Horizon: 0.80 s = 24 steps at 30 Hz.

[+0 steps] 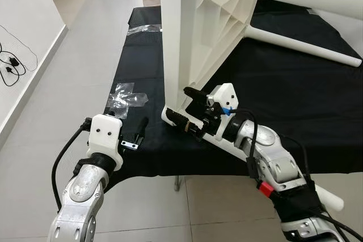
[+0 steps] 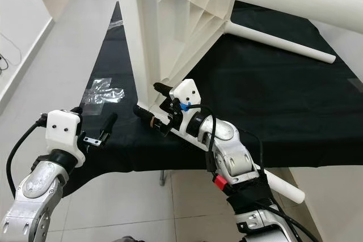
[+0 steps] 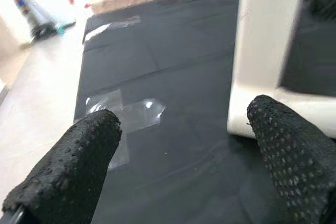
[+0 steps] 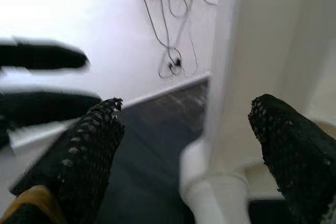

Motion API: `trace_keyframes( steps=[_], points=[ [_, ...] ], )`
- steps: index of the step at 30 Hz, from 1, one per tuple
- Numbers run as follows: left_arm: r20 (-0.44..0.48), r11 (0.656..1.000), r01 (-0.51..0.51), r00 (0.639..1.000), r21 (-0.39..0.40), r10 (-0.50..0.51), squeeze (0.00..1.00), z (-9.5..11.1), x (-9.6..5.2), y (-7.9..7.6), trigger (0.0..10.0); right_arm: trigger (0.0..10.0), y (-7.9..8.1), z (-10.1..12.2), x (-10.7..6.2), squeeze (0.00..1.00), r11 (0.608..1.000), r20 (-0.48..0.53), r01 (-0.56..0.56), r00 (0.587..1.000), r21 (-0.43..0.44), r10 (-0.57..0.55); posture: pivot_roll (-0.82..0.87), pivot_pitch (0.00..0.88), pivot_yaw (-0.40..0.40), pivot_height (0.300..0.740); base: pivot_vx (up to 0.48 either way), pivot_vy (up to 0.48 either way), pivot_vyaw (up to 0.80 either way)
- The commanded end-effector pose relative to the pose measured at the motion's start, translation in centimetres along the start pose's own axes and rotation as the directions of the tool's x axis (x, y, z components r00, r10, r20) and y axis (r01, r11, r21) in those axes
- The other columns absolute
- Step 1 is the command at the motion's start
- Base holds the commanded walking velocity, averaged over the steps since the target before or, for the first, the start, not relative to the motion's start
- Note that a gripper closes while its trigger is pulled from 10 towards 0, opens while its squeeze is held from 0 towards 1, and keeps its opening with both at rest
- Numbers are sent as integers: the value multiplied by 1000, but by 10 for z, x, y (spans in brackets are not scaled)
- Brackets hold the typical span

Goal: Building children table

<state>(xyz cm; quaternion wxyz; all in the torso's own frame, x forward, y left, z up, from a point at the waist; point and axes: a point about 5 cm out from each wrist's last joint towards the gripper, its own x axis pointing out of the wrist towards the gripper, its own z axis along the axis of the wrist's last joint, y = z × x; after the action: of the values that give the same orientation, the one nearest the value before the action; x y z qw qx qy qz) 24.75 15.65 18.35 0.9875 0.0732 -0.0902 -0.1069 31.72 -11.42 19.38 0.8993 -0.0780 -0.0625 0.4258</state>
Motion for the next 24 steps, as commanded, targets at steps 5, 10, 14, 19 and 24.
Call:
trace_keyframes(
  steps=[5,10,14,19,24],
  points=[
    [141,984,181,974,2,-179,0,31,1,-1,10000,10000,-13,-13,-25,0,985,-169,60,982,-159,-87,41,137,31,740,0,0,0],
    [148,981,190,970,33,-193,0,37,5,6,10000,10000,-15,-10,-42,0,978,-260,-80,965,-192,28,35,133,35,740,0,0,0],
    [122,983,177,976,43,-181,0,30,5,8,10000,10000,-28,-4,-62,0,962,-357,-175,930,-210,92,29,134,31,740,0,0,0],
    [103,979,200,974,41,-203,0,25,6,5,10000,10000,-36,-1,-82,0,947,-467,-258,873,-191,143,25,134,28,740,0,0,0],
    [102,971,235,966,42,-238,0,26,9,3,10000,10000,-35,-3,-93,0,939,-536,-304,826,-159,177,23,135,25,740,0,0,0]
  ],
)
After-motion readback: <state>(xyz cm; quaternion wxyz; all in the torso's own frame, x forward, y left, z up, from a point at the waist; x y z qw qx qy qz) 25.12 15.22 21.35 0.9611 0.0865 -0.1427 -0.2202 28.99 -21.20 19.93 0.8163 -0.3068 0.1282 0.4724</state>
